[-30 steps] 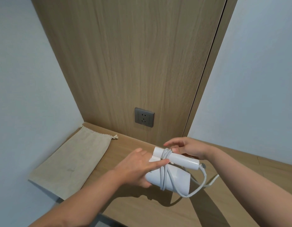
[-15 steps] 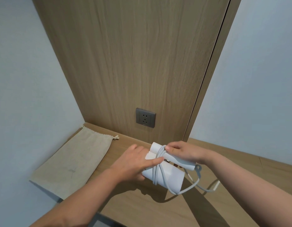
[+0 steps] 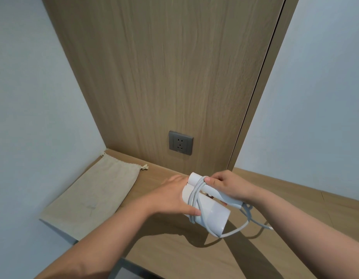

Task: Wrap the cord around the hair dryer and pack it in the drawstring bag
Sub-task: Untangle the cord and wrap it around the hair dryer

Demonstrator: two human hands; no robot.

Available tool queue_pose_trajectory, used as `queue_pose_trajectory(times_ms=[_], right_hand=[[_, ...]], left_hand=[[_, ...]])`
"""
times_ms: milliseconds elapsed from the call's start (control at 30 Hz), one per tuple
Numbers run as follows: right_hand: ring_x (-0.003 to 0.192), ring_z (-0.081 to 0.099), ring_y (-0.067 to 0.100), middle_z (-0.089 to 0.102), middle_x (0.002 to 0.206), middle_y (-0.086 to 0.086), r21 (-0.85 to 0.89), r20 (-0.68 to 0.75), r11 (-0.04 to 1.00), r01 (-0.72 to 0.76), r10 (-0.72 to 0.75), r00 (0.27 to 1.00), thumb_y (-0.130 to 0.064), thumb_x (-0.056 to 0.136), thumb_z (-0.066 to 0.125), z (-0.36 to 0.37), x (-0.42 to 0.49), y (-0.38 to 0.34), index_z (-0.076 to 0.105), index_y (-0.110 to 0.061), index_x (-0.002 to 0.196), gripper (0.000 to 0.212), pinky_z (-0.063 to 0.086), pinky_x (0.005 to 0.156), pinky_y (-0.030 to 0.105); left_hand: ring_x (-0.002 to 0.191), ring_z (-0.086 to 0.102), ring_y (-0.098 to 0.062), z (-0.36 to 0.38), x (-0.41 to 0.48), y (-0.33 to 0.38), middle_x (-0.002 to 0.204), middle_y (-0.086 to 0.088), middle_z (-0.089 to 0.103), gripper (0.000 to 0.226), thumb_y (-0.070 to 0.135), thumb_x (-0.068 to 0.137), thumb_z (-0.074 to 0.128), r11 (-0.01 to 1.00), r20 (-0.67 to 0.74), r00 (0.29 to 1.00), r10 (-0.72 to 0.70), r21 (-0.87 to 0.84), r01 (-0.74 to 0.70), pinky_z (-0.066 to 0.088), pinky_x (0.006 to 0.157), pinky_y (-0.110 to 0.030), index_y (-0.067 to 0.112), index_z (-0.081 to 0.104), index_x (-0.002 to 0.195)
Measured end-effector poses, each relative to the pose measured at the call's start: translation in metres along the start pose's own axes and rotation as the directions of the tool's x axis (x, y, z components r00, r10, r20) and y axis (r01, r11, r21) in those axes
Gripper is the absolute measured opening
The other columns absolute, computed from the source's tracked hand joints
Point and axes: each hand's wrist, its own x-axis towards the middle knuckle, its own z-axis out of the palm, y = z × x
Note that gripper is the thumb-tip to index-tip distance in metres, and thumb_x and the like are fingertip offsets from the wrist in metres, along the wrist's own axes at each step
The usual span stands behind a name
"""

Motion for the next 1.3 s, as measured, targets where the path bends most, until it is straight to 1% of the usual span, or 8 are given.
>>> queue_pose_trajectory(times_ms=[100,233,500,633,900,1033,1200,1300], right_hand=[[0.061,0.048,0.008,0.054,0.065,-0.009,-0.032,-0.007,0.999,0.041,-0.041,0.999,-0.047,0.093,0.046,-0.005,-0.001,-0.009,0.065,-0.022,0.077,0.034,0.035,0.056,0.019],[0.061,0.045,0.01,0.055,0.07,0.006,-0.089,0.031,0.992,0.091,-0.089,0.996,-0.048,0.091,0.049,-0.01,-0.003,-0.014,0.067,-0.01,0.082,0.043,0.034,0.055,0.022],[0.068,0.048,0.017,0.058,0.08,0.02,-0.085,0.04,0.991,0.103,-0.1,0.994,-0.054,0.088,0.048,-0.015,-0.003,-0.014,0.069,-0.004,0.09,0.054,0.038,0.061,0.029],[0.062,0.038,0.018,0.043,0.069,0.01,-0.088,0.069,0.988,0.128,-0.122,0.99,-0.056,0.086,0.047,-0.016,-0.006,-0.015,0.064,0.0,0.082,0.059,0.032,0.058,0.03],[0.085,0.063,0.014,0.068,0.093,-0.001,-0.032,0.059,0.989,0.145,-0.143,0.988,-0.043,0.086,0.059,-0.014,0.002,-0.024,0.07,-0.02,0.097,0.028,0.052,0.072,0.025],[0.097,0.064,0.016,0.069,0.104,-0.001,0.045,0.243,0.996,0.075,-0.084,0.966,-0.039,0.087,0.06,-0.03,0.011,-0.018,0.07,-0.02,0.104,0.027,0.053,0.086,0.033],[0.103,0.066,0.025,0.069,0.112,0.009,0.265,0.514,0.952,-0.156,-0.002,0.858,-0.032,0.089,0.059,-0.052,0.018,-0.006,0.065,-0.012,0.115,0.034,0.057,0.08,0.034],[0.098,0.067,0.028,0.07,0.109,0.012,0.238,0.509,0.95,-0.203,0.056,0.859,-0.039,0.083,0.063,-0.053,0.02,-0.008,0.069,-0.01,0.11,0.04,0.059,0.073,0.03]], left_hand=[[0.102,0.057,-0.011,-0.007,0.008,0.001,0.108,0.012,0.063,0.049,0.05,0.067,0.077,0.995,0.031,0.997,-0.074,-0.065,0.076,0.05,0.089,-0.037,0.035,0.059,0.11],[0.097,0.063,-0.006,-0.012,0.013,-0.004,0.105,0.017,0.069,0.051,0.054,0.063,0.078,0.975,0.207,0.971,-0.119,-0.159,0.153,0.054,0.089,-0.037,0.038,0.063,0.109],[0.093,0.065,-0.007,-0.01,0.007,0.004,0.101,0.015,0.07,0.046,0.05,0.064,0.077,0.969,0.157,0.98,-0.121,-0.198,0.151,0.056,0.087,-0.039,0.037,0.065,0.106],[0.097,0.065,-0.007,-0.015,0.006,0.004,0.106,0.016,0.07,0.051,0.055,0.063,0.077,0.967,0.215,0.969,-0.124,-0.191,0.166,0.055,0.09,-0.039,0.039,0.064,0.11],[0.094,0.064,-0.004,-0.008,-0.005,0.001,0.102,0.019,0.069,0.047,0.042,0.064,0.083,0.95,0.072,0.985,-0.155,-0.262,0.168,0.055,0.085,-0.03,0.038,0.064,0.106],[0.092,0.063,-0.004,0.004,-0.004,-0.004,0.097,0.021,0.068,0.038,0.038,0.066,0.083,0.925,0.029,0.977,-0.211,-0.317,0.209,0.05,0.079,-0.02,0.042,0.062,0.099],[0.087,0.061,0.001,0.009,-0.001,-0.005,0.093,0.025,0.064,0.033,0.034,0.074,0.08,0.896,0.079,0.975,-0.209,-0.383,0.224,0.046,0.073,-0.014,0.04,0.06,0.1],[0.084,0.059,0.006,0.009,0.0,-0.003,0.092,0.027,0.062,0.028,0.033,0.079,0.077,0.885,0.106,0.974,-0.2,-0.407,0.226,0.044,0.069,-0.011,0.041,0.06,0.1]])
